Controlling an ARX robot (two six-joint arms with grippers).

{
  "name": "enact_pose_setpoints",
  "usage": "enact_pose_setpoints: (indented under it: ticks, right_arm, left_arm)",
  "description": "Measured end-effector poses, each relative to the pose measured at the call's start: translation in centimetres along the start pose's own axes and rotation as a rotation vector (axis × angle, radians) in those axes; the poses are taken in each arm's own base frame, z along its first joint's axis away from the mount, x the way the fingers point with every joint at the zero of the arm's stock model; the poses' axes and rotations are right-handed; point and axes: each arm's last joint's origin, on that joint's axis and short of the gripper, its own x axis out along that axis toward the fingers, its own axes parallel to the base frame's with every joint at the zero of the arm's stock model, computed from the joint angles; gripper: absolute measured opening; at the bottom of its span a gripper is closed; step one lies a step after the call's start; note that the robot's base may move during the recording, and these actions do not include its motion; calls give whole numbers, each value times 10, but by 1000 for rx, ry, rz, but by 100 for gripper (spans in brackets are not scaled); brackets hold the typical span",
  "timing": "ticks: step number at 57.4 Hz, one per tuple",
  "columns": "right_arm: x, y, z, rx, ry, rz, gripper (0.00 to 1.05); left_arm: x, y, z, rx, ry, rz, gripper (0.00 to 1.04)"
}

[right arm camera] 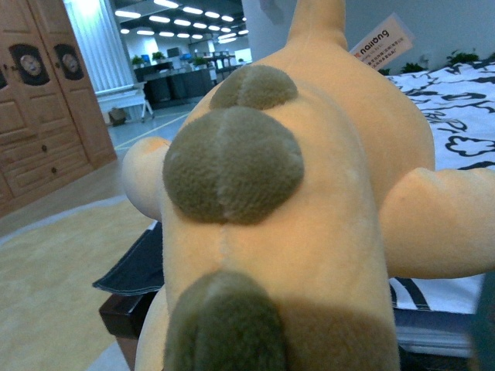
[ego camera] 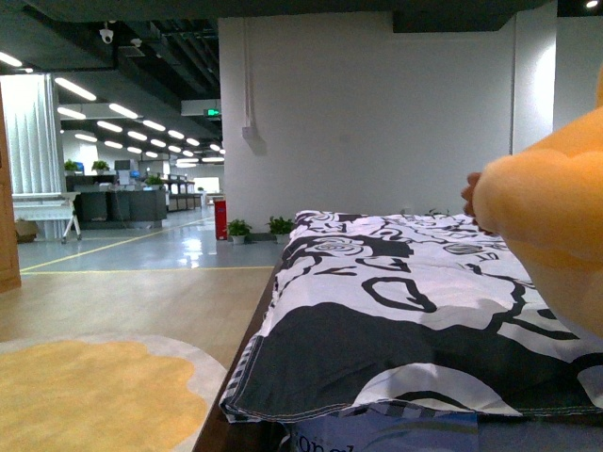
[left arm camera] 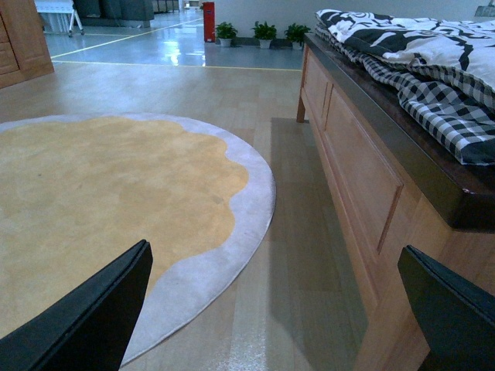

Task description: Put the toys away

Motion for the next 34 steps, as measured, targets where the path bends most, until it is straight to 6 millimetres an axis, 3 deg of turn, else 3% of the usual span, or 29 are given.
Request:
enact_pose_setpoints:
  ticks: [18,34]
  right_arm:
    - [-2,-25,-26,-43,5,-81,17]
    - [-3,-32,-34,-51,6,-90,17]
  left_arm:
    - [0,0,0,0,0,0,99]
    - [0,0,0,0,0,0,99]
